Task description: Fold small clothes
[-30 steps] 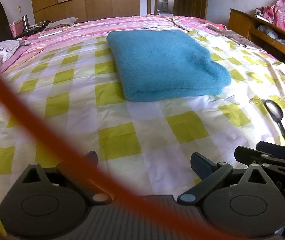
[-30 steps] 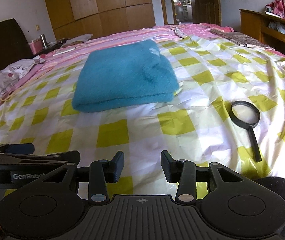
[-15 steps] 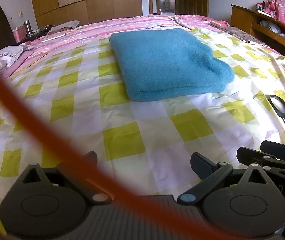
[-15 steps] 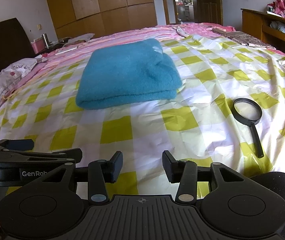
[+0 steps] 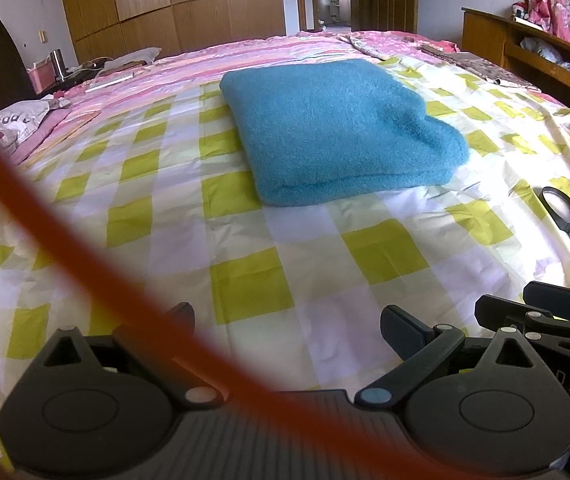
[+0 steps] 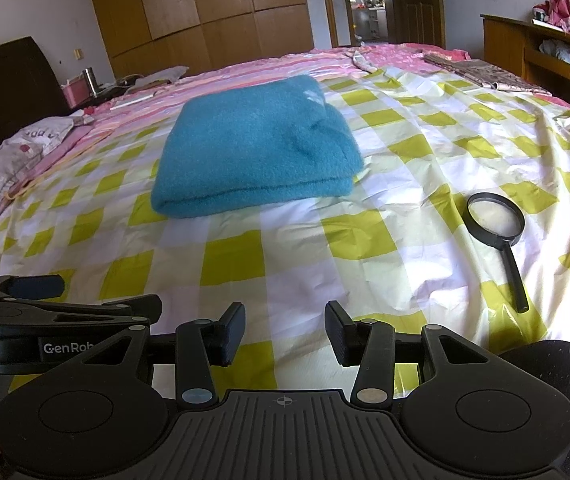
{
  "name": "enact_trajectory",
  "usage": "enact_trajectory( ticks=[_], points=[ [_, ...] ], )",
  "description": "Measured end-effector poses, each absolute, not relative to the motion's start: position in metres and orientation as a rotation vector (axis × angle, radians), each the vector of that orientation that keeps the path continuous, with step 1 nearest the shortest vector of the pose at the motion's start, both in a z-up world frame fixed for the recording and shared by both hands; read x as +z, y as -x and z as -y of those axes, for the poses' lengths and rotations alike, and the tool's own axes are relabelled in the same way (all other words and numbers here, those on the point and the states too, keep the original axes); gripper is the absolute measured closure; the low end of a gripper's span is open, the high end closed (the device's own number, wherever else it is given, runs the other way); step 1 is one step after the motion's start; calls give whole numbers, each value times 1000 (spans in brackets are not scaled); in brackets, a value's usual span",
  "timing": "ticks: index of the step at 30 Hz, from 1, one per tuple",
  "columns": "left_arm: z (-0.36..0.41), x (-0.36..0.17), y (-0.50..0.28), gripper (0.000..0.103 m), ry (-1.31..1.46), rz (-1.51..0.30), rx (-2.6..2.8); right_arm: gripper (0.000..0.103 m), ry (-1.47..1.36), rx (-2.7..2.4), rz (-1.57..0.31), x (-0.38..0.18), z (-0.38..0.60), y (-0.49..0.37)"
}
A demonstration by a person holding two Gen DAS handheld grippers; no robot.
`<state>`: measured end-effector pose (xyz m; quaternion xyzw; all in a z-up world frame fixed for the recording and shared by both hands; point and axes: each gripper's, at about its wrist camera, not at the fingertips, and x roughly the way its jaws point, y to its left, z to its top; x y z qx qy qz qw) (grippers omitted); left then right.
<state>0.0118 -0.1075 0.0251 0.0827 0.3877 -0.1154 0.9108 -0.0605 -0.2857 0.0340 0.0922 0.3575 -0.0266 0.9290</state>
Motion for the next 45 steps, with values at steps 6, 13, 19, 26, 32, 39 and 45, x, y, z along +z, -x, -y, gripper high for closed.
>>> enact_trajectory(
  ticks=[6, 13, 19, 26, 32, 39, 45],
  points=[
    [108, 25, -12, 0, -170, -799, -238, 59, -191, -54, -734, 33, 286, 60],
    [108, 25, -11, 1, -169, -799, -242, 59, -190, -54, -734, 33, 286, 60],
    [109, 25, -11, 2, -169, -801, -243, 59, -192, -54, -734, 33, 286, 60],
    [109, 25, -11, 3, -168, -801, -244, 59, -192, -54, -734, 33, 286, 60],
    [109, 25, -11, 4, -164, -805, -248, 59, -192, -54, -735, 33, 286, 60],
    [109, 25, -10, 5, -164, -803, -251, 59, -193, -53, -734, 33, 286, 60],
    [110, 25, -10, 5, -163, -804, -253, 59, -193, -53, -735, 33, 286, 60]
  ],
)
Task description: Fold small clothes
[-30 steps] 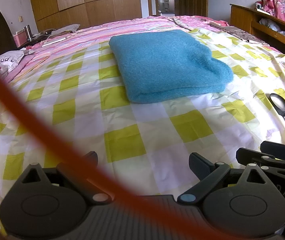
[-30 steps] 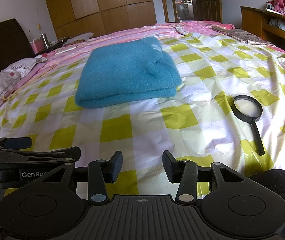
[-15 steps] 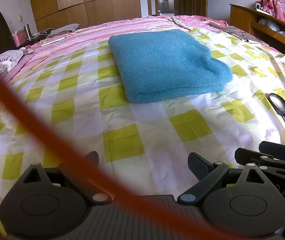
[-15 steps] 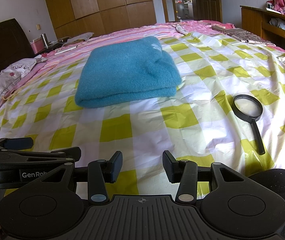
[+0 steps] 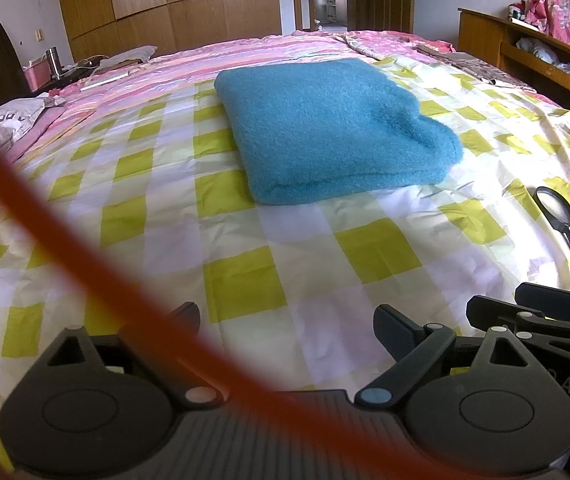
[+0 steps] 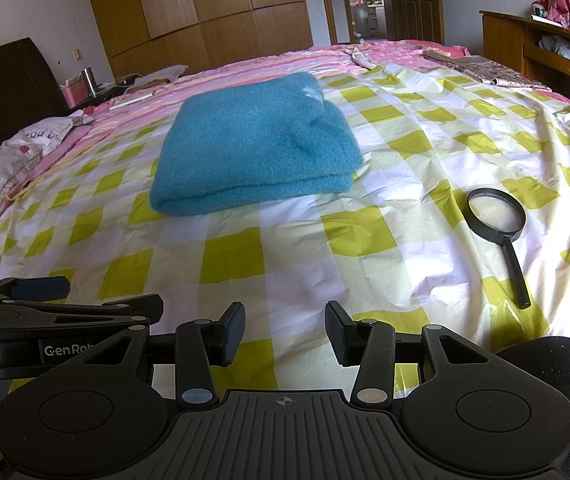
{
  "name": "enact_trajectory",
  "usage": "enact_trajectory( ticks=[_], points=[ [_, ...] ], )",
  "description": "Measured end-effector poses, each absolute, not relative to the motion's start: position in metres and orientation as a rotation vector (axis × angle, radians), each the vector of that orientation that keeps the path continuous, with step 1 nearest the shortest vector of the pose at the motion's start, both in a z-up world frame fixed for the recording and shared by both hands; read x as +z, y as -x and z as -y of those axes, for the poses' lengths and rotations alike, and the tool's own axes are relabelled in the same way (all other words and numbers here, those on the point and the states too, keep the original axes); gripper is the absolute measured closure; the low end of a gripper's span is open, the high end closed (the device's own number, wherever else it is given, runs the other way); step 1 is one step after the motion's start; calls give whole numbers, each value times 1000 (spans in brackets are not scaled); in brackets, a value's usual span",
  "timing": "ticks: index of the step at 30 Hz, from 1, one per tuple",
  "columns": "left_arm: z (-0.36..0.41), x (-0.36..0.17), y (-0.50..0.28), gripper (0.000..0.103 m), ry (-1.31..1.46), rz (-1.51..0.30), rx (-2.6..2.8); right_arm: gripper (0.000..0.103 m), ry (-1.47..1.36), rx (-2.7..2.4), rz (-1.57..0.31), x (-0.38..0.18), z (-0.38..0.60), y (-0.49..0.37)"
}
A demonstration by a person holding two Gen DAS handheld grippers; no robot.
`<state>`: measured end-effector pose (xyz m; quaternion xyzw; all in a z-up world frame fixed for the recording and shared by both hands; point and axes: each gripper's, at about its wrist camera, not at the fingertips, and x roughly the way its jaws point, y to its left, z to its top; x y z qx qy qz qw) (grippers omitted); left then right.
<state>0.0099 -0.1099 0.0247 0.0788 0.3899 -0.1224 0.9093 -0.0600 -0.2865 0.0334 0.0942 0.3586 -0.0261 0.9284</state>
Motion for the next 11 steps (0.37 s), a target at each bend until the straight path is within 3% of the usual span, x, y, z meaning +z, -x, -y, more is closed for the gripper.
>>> enact_trajectory(
  ticks=[11],
  points=[
    [109, 24, -10, 7, -151, -814, -259, 59, -194, -53, -735, 33, 287, 60]
  ],
)
